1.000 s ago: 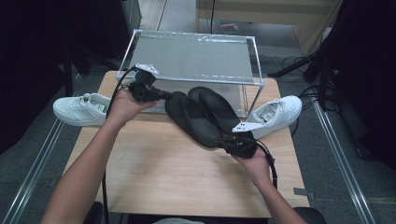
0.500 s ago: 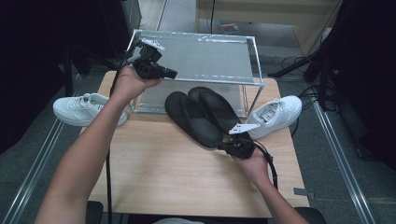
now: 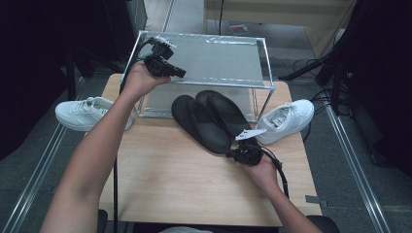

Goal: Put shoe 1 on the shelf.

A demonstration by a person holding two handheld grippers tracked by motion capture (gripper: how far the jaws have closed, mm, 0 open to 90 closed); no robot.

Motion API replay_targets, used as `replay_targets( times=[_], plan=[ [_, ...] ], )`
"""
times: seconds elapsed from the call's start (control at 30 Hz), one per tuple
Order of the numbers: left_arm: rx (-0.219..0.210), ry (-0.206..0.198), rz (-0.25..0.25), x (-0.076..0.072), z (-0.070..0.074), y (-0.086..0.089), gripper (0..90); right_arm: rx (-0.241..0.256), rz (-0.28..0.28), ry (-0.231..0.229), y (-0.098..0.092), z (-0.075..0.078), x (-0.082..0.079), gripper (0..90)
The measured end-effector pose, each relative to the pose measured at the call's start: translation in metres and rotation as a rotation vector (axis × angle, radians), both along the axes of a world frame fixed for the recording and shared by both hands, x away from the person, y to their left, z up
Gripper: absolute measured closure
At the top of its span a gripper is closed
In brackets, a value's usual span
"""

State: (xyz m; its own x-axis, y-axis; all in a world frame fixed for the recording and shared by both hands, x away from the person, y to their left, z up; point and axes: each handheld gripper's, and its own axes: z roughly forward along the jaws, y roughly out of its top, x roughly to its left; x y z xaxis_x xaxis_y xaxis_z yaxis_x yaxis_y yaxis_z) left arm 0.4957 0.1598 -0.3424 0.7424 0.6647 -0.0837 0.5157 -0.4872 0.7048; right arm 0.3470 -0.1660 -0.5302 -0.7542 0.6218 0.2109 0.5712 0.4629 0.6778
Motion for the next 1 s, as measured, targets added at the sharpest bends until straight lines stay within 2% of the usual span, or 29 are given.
replay_targets(
  times=[0.07, 0.23, 0.33, 0.43, 0.6, 1.0],
  plan=[
    [0.018, 0.009, 0.009, 0.001, -0.003, -0.001, 90.0, 0.007, 0.0, 0.001, 0.001, 0.0, 0.0, 89.9],
    [-0.006, 0.012, 0.011, 0.001, -0.005, 0.001, 90.0, 0.029, 0.008, -0.005, 0.007, 0.001, 0.0, 89.8],
    [0.003, -0.001, 0.01, 0.0, -0.005, 0.001, 90.0, 0.03, 0.007, -0.004, 0.01, 0.0, 0.0, 89.8],
    [0.017, -0.014, 0.006, -0.001, -0.005, 0.0, 90.0, 0.011, 0.005, -0.002, 0.006, 0.001, 0.0, 90.0],
    [0.012, -0.011, 0.009, -0.001, -0.006, 0.0, 90.0, 0.022, -0.024, -0.004, -0.001, 0.002, 0.004, 90.0],
    [-0.01, -0.009, 0.005, -0.001, -0.008, 0.002, 90.0, 0.06, -0.039, -0.023, 0.019, -0.003, 0.012, 90.0]
  ],
)
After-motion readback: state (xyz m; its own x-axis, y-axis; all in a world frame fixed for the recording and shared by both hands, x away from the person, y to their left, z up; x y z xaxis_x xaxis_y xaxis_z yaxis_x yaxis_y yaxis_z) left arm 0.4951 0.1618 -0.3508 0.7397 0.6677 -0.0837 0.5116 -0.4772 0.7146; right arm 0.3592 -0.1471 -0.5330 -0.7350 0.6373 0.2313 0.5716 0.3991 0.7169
